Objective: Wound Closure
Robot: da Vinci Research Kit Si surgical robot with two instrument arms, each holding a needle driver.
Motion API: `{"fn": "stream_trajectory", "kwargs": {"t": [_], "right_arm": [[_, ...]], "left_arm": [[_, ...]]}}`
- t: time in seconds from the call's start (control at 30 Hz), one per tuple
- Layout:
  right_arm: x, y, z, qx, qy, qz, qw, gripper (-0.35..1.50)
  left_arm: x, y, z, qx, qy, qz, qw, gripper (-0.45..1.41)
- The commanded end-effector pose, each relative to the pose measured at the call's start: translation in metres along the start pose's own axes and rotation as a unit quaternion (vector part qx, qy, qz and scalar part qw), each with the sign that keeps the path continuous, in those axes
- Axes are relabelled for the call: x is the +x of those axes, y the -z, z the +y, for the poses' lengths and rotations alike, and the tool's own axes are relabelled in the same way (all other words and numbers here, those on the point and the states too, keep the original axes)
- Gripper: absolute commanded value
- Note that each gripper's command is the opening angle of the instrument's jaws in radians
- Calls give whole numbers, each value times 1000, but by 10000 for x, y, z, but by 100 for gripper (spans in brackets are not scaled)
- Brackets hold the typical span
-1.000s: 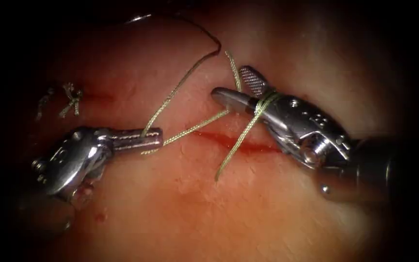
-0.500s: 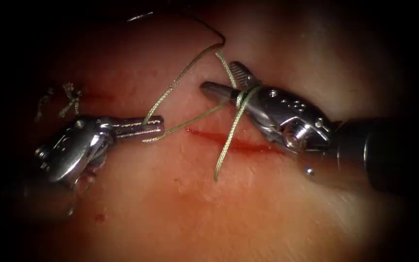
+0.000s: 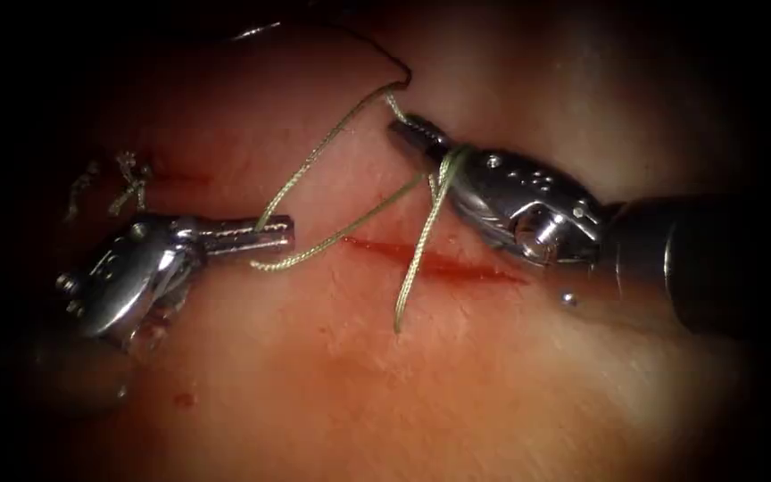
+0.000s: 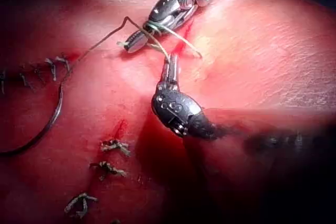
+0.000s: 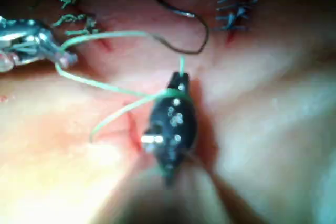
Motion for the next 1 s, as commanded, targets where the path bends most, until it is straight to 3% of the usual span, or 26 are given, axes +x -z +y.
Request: {"fn": "stream_trajectory", "kwargs": {"t": [0.03,0.27,0.3,0.33,0.4,0.57,0.63,0.73,1.0], "right_arm": [[0,-2,-5,5,5,0,1000,-35],[4,27,-19,23,25,5,999,-35],[4,37,-26,29,31,8,999,-35],[4,37,-26,29,31,8,999,-35],[3,43,-35,28,34,9,999,-35],[3,48,-50,31,41,9,999,-35],[0,55,-61,31,51,10,998,-35],[-13,62,-78,30,60,1,998,-35],[-24,78,-97,32,75,-7,997,-35]], "left_arm": [[-6,-3,-4,0,1,1,1000,-45],[13,0,-36,25,8,-5,1000,-45],[32,-2,-71,44,1,-18,999,-45],[32,-2,-71,44,1,-18,999,-45],[49,-8,-114,60,-9,-41,997,-45],[56,-27,-181,83,-14,-75,994,-45],[56,-48,-236,88,-24,-98,991,-45],[56,-72,-275,90,-28,-106,990,-45],[59,-124,-325,87,-35,-110,990,-45]]}}
